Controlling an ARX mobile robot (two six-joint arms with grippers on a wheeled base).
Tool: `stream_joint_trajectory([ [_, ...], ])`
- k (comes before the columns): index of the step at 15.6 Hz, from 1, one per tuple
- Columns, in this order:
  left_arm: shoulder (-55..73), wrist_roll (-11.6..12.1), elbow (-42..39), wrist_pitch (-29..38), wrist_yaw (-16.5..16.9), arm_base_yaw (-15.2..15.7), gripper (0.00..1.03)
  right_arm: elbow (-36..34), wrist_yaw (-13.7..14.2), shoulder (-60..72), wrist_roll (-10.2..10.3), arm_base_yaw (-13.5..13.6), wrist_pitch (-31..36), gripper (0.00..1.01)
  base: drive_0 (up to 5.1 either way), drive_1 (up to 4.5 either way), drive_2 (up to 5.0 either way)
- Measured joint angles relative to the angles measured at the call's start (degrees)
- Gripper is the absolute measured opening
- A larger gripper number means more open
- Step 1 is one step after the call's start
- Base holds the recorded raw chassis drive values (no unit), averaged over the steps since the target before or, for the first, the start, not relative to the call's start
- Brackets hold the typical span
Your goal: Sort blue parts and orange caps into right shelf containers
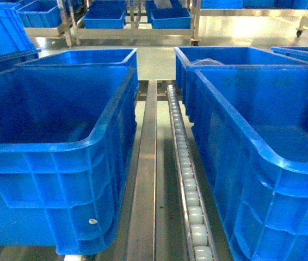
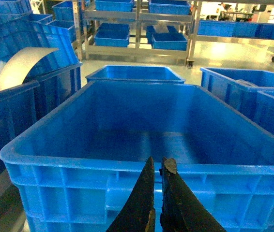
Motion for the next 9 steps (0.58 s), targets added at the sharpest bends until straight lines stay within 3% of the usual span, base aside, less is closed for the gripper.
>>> stream_joint_trajectory([
  [2,-9.2,0.0,0.0,-10.9,0.2,0.0,0.02,0.0,0.0,-1.2,0.0,0.0,-0.2,0.01,0.0,0.00,0.0],
  [7,-9.7,0.1,0.0,-10.4,0.2,0.0,0.02,0.0,0.0,-1.2,0.0,0.0,0.3,0.01,0.0,0.00,0.0],
  [8,-9.7,0.0,0.0,-10.4,0.2,0.0,0.11,0.0,0.0,-1.2,0.0,0.0,0.3,0.01,0.0,0.00,0.0],
  [9,-9.7,0.1,0.0,-10.4,0.2,0.0,0.23,0.0,0.0,-1.2,0.0,0.0,0.3,0.14,0.0,0.00,0.0],
])
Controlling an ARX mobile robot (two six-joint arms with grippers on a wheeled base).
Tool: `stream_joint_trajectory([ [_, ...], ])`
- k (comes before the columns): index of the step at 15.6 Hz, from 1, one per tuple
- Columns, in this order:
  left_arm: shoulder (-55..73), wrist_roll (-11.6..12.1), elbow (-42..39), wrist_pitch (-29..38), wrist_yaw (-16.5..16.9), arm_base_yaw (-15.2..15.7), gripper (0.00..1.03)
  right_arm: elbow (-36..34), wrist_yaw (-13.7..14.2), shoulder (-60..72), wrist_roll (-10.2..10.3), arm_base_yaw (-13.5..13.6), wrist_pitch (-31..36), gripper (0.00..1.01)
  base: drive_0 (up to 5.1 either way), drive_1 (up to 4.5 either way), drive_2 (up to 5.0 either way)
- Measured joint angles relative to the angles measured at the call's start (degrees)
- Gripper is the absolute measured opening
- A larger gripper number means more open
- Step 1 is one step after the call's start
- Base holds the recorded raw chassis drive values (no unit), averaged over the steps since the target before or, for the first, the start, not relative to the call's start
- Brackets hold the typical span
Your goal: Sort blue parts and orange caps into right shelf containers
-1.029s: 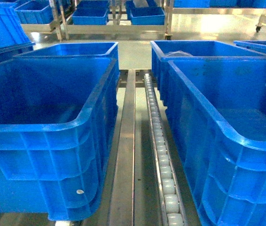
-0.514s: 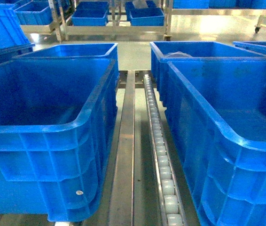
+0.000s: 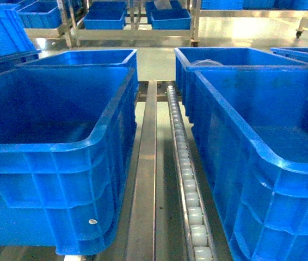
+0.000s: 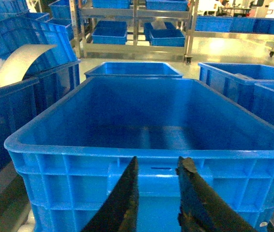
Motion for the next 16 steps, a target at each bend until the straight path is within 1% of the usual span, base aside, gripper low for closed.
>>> stream_joint_trajectory([
  [2,0.0,0.0,0.0,0.0,0.0,0.0,0.43,0.0,0.0,0.0,0.0,0.0,0.0,0.34,0.0,0.00,0.0],
  [4,0.0,0.0,0.0,0.0,0.0,0.0,0.54,0.0,0.0,0.0,0.0,0.0,0.0,0.46,0.0,0.00,0.0],
  [5,0.0,0.0,0.0,0.0,0.0,0.0,0.60,0.0,0.0,0.0,0.0,0.0,0.0,0.49,0.0,0.00,0.0],
  [6,0.0,0.0,0.0,0.0,0.0,0.0,0.63,0.0,0.0,0.0,0.0,0.0,0.0,0.55,0.0,0.00,0.0],
  [9,0.0,0.0,0.0,0.0,0.0,0.0,0.79,0.0,0.0,0.0,0.0,0.0,0.0,0.71,0.0,0.00,0.0],
  [10,0.0,0.0,0.0,0.0,0.0,0.0,0.92,0.0,0.0,0.0,0.0,0.0,0.0,0.84,0.0,0.00,0.0],
  [11,0.0,0.1,0.0,0.0,0.0,0.0,1.00,0.0,0.0,0.0,0.0,0.0,0.0,0.97,0.0,0.00,0.0],
  [12,0.0,0.1,0.0,0.0,0.0,0.0,0.98,0.0,0.0,0.0,0.2,0.0,0.0,0.98,0.0,0.00,0.0],
  [16,0.0,0.1,0.0,0.0,0.0,0.0,0.98,0.0,0.0,0.0,0.2,0.0,0.0,0.98,0.0,0.00,0.0],
])
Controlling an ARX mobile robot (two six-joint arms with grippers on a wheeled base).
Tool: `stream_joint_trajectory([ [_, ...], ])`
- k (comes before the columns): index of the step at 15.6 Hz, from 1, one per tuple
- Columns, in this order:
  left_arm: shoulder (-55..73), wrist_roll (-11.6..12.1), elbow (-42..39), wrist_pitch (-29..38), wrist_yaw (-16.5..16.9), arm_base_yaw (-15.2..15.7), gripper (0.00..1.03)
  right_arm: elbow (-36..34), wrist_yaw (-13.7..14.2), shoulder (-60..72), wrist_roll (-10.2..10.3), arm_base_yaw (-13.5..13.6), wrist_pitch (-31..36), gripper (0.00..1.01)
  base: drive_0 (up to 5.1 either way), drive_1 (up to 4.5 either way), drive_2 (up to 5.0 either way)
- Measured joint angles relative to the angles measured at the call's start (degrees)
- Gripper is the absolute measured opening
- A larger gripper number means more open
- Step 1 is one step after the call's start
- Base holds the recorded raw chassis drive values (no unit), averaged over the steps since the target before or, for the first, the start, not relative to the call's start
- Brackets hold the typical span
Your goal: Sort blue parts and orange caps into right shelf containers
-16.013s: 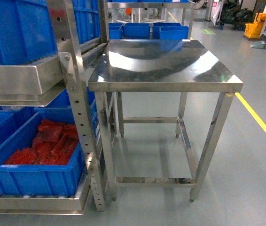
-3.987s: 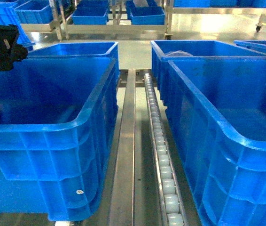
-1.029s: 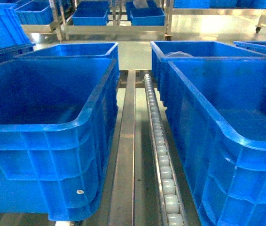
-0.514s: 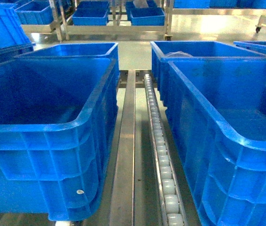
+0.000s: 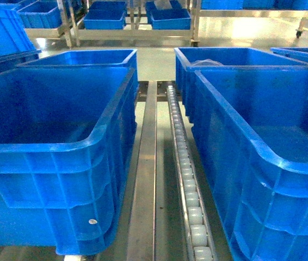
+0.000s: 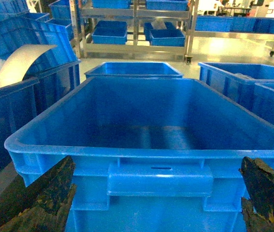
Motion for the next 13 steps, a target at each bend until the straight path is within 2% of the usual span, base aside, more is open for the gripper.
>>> stream_joint_trajectory([
  [13,0.0,0.0,0.0,0.0,0.0,0.0,0.98,0.0,0.0,0.0,0.0,0.0,0.0,0.98,0.0,0.00,0.0],
])
